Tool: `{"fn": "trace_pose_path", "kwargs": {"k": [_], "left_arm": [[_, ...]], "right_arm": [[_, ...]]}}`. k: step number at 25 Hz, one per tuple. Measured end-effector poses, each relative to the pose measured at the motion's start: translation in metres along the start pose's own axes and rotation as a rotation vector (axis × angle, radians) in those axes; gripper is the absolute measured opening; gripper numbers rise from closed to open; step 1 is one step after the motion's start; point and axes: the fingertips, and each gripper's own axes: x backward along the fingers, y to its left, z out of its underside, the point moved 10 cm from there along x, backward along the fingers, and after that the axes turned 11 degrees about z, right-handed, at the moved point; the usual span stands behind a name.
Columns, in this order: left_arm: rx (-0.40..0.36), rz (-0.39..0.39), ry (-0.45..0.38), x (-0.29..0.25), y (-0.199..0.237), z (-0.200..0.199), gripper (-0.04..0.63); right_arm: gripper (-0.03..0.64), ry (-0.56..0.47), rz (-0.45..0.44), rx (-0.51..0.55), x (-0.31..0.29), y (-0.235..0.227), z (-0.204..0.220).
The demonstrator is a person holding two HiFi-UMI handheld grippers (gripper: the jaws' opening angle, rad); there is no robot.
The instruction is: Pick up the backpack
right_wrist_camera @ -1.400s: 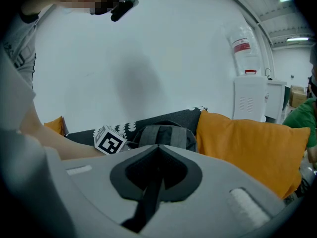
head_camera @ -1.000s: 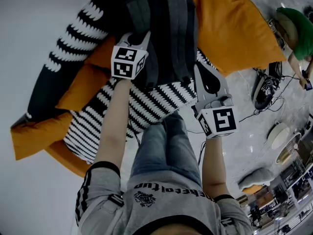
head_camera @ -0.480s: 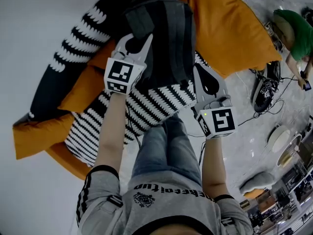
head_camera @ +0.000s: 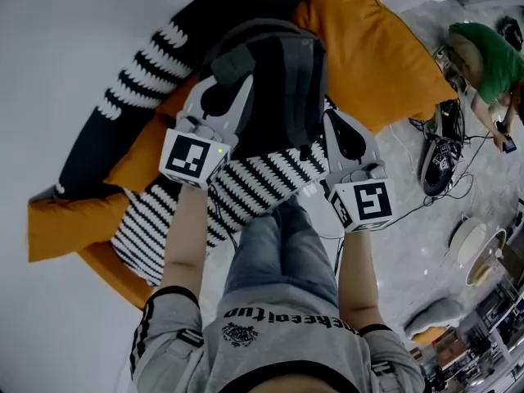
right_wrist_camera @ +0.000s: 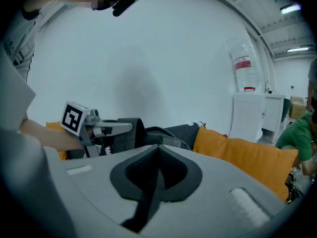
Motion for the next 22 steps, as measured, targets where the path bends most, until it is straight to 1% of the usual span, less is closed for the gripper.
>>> {"fn": "trace_pose_path", "kwargs": {"k": [3,7,16,22], "left_arm": [[0.026,-0.004,-0.02,0.015,-0.012,-0.013,0.044],[0.02,0.006,-0.058,0.026,-0.035,-0.034,0.044],[-0.047,0.097,-0.141,0.044,-0.092,-0.065,0.046],[-0.082,0.117,-0.166,0.047,-0.127,-0.087,0.046]], "right_arm": [[0.003,-0.019,0.001,0.006,0.009,0.006,-0.008],[0.003,-0.041,0.005,0.008,0.025,0.005,-0.016],[0.003,-0.087,0.012,0.019,0.06,0.009,-0.03],[0.003,-0.128,0.014,0.031,0.081,0.004,-0.041]]}}
